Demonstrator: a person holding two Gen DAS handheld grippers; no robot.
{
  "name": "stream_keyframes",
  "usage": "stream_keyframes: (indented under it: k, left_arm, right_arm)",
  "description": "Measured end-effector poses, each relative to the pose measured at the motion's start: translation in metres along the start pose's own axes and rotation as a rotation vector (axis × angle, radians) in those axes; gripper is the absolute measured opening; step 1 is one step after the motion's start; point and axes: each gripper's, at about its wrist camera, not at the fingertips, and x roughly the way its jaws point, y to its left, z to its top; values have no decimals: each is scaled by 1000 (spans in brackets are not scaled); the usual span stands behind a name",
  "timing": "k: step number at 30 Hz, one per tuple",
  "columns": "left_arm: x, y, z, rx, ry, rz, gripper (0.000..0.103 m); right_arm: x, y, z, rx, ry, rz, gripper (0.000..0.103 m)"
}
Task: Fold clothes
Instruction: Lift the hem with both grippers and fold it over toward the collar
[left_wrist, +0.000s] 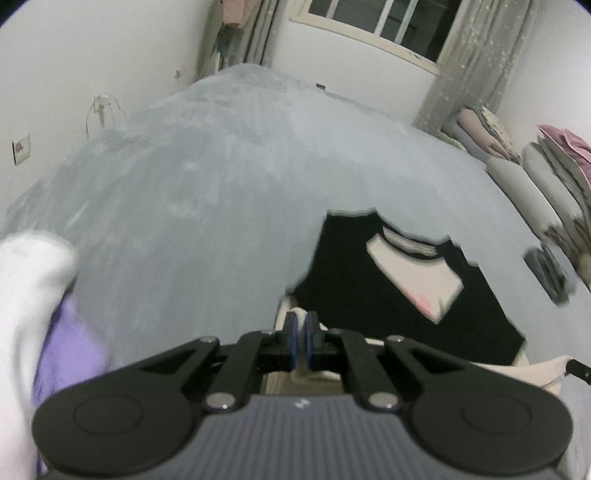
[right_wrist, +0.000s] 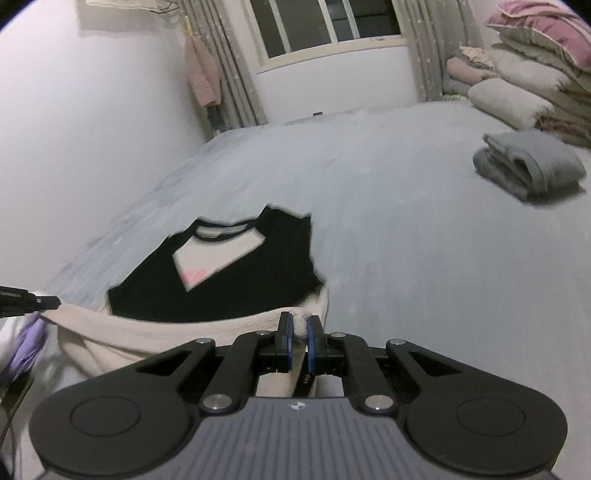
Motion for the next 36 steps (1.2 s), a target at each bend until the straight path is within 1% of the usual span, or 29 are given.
stream_keyframes:
  k: [3, 7, 12, 14, 18, 20, 23, 24, 26, 27, 28, 30, 31, 32, 33, 34, 35, 36]
  left_arm:
    - [30, -11, 32, -12, -19, 31, 3]
    - [72, -19, 60, -11, -17, 67, 3]
    - [124, -28, 94, -7, -13, 110, 3]
    - [142, -29, 100, -7, 7, 117, 3]
    - [173, -23, 101, -28, 57, 120, 4]
    - [178, -17, 101, -52, 53, 113, 4]
    - [177, -5, 107, -84, 20, 74, 4]
    - [174, 1, 108, -102, 8, 62, 6]
    - [167, 15, 109, -152, -14, 40, 16]
    - [162, 21, 108, -163, -24, 33, 25]
    - [157, 25, 107, -153, -32, 28, 30]
    - [148, 31, 103, -117, -51, 14, 37]
    - [145, 33, 101, -98, -57, 3, 38]
    - [143, 33, 99, -79, -60, -10, 39]
    - [143, 33, 97, -58, -63, -27, 43]
    - [144, 31, 96, -35, -65, -48, 52]
    - [145, 29, 94, -12, -67, -69, 55]
    - [146, 28, 93, 8, -74, -89, 61]
  right_arm:
    - [39, 0, 31, -8, -8, -37, 8]
    - [94, -5, 63, -18, -4, -68, 8]
    - [147, -13, 85, -3, 4, -89, 8]
    - [163, -18, 89, 9, 16, -97, 8]
    - [189, -27, 89, 45, 58, -99, 8]
    - [192, -30, 88, 60, 54, -102, 9]
    - [190, -32, 91, 78, 28, -110, 8]
    - [189, -33, 92, 84, 20, -112, 8]
    - [188, -32, 94, 84, 6, -119, 8]
    - [187, -31, 95, 78, -2, -127, 9]
    - [185, -30, 94, 68, -14, -136, 9]
    - [178, -32, 93, 45, -53, -149, 11]
    - [174, -35, 92, 49, -68, -141, 18]
    - [171, -39, 90, 60, -80, -128, 27]
    - [168, -42, 88, 64, -88, -112, 31]
    - [167, -44, 86, 61, -92, -96, 34]
    - [167, -45, 84, 47, -91, -82, 35]
    - [169, -44, 83, 20, -83, -70, 36]
